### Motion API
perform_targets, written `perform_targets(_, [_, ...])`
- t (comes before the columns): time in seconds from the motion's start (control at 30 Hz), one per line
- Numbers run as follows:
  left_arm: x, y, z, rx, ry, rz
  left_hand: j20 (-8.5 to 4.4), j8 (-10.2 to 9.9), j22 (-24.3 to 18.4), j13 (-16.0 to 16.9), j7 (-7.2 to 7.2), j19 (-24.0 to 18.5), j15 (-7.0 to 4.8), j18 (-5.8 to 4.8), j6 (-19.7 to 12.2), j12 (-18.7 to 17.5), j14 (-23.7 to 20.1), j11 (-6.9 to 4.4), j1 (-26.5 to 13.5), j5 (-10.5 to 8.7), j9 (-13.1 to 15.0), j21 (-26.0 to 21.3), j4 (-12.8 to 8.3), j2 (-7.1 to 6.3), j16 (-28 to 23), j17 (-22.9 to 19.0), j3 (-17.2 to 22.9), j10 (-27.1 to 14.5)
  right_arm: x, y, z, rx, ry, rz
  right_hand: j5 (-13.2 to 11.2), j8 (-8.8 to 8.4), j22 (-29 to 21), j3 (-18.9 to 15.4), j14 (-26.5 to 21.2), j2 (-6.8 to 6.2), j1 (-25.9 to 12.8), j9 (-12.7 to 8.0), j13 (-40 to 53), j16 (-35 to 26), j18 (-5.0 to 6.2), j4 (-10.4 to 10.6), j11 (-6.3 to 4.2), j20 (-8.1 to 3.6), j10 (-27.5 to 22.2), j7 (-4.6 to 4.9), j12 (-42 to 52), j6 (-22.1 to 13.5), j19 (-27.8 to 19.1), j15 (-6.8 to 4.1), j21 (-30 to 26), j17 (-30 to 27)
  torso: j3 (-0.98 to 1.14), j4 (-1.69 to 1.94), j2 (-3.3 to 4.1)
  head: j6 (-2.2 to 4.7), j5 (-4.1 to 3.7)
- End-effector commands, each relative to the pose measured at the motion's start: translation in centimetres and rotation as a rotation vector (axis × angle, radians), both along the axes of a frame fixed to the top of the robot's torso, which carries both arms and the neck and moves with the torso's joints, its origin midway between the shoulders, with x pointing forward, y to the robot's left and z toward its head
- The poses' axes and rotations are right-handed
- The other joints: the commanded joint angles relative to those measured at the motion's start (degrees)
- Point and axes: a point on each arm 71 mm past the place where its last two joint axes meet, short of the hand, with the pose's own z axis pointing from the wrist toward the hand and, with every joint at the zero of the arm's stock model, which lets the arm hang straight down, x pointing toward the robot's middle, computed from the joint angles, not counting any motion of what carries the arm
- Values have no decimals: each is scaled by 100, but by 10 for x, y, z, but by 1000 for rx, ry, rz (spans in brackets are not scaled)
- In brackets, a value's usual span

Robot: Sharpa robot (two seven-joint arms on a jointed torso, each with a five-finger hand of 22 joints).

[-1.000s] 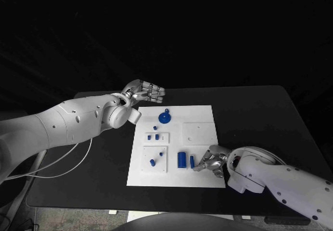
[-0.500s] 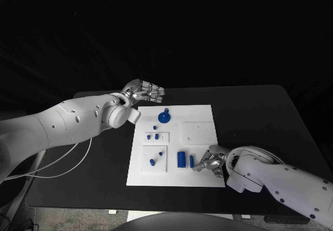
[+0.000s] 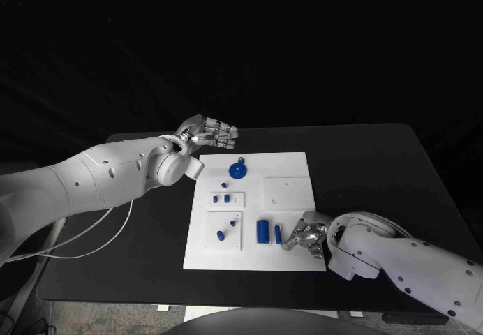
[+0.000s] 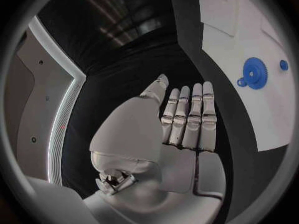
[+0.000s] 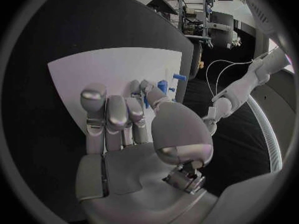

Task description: Assemble the parts on the task board

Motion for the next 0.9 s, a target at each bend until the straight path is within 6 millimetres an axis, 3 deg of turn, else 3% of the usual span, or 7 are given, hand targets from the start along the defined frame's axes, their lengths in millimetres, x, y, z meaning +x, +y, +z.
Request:
perform_targets(0.03, [0,-3,2,-4,-15,-22,46,-16,-8,0,3,-1,9,-13,-39,-12,-44,-14,-7,162,-3,-6,47,85,24,2,43,-48,-3,-2,-4,-20,27,14,70,-39,497,-18,59,-22,-29,-5,-8,-25,-33,-26,-33,-25,-20,10,-13,-1,260,-32,4,117,-1,3,3,20,-9])
perform_targets(0.1, [0,-4,2,-3,-17,-24,46,-15,-8,0,3,-2,10,-13,-40,-12,-44,-14,-8,174,-3,-6,48,83,24,2,48,-48,-3,-1,-4,-12,29,18,172,-39,497,-78,55,-83,-62,-9,-11,-33,-32,2,-29,-21,-23,14,-16,-3,257,-29,3,113,0,2,1,27,-14])
perform_targets(0.4, [0,-3,2,1,-18,-25,49,-14,-4,1,3,-5,11,-14,-40,-10,-46,-12,-49,96,-2,-3,65,30,25,3,98,-48,-6,1,-3,40,39,43,71,-40,496,-199,38,-301,45,-53,-17,-51,-17,333,-13,-14,-43,31,-20,-34,248,-24,-16,107,5,3,6,30,-11])
perform_targets(0.57, [0,-3,2,2,-18,-23,49,-15,-5,1,4,-5,11,-14,-39,-10,-46,-13,-44,83,-2,-3,59,24,24,3,96,-48,-6,2,-2,62,33,45,-186,-40,496,-291,40,-441,87,-62,-23,-45,-10,686,-8,-14,-40,33,-20,-33,251,-24,-14,112,4,0,5,30,-20])
perform_targets(0.73, [0,-2,1,3,-17,-23,49,-15,-5,1,4,-5,11,-14,-39,-10,-46,-13,-44,83,-2,-3,59,24,24,3,96,-48,-6,2,-1,81,21,41,-660,-37,497,-490,42,-533,134,-54,-26,-45,-4,1134,-5,-14,-34,44,-17,-37,256,-23,-16,114,1,2,8,30,-20])
perform_targets(0.9, [0,-2,1,3,-16,-23,49,-15,-5,1,4,-4,11,-14,-40,-11,-47,-13,-37,81,-2,-3,47,24,23,2,92,-48,-5,1,-1,88,11,30,-890,-39,496,-671,47,-509,128,-33,-22,-40,2,1449,1,-13,-27,52,-10,-51,263,-22,-17,119,-2,5,7,32,-25])
